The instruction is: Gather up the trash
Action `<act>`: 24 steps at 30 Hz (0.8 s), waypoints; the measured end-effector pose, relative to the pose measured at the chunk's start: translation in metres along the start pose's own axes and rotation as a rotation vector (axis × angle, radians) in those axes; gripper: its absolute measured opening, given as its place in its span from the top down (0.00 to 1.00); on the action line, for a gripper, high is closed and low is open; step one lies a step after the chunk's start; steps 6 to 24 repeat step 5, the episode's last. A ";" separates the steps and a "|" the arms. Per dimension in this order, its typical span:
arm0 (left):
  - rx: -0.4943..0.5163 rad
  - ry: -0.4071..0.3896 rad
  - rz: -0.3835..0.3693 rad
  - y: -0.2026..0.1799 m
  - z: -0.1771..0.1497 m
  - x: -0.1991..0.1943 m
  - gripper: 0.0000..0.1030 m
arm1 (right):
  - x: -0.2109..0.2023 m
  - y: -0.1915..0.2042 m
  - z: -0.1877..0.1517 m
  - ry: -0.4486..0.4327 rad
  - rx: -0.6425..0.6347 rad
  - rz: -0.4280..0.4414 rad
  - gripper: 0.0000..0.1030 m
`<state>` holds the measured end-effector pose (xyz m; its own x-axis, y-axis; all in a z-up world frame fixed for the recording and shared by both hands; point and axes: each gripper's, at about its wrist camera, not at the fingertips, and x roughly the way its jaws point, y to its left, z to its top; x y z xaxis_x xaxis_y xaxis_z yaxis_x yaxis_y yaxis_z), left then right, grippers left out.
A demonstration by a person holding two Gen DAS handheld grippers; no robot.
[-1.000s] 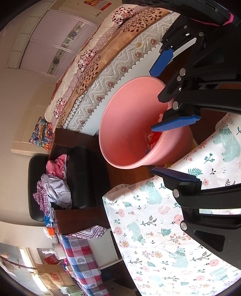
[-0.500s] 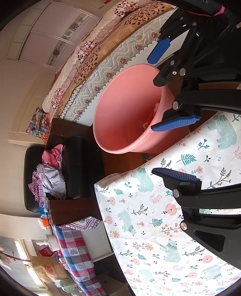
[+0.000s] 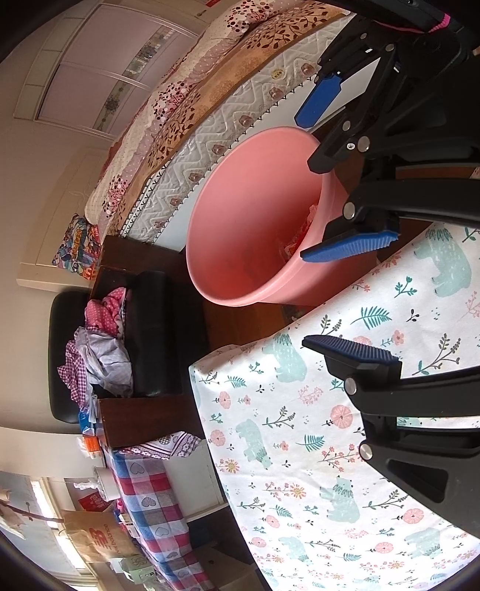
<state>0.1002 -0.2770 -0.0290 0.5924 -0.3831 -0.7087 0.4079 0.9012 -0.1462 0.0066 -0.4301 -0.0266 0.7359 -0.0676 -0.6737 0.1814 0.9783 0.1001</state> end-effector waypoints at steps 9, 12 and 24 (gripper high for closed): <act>0.000 0.003 -0.004 0.000 0.000 0.000 0.61 | 0.000 0.001 0.000 -0.001 0.001 -0.001 0.44; 0.000 0.003 -0.004 0.000 0.000 0.000 0.61 | 0.000 0.001 0.000 -0.001 0.001 -0.001 0.44; 0.000 0.003 -0.004 0.000 0.000 0.000 0.61 | 0.000 0.001 0.000 -0.001 0.001 -0.001 0.44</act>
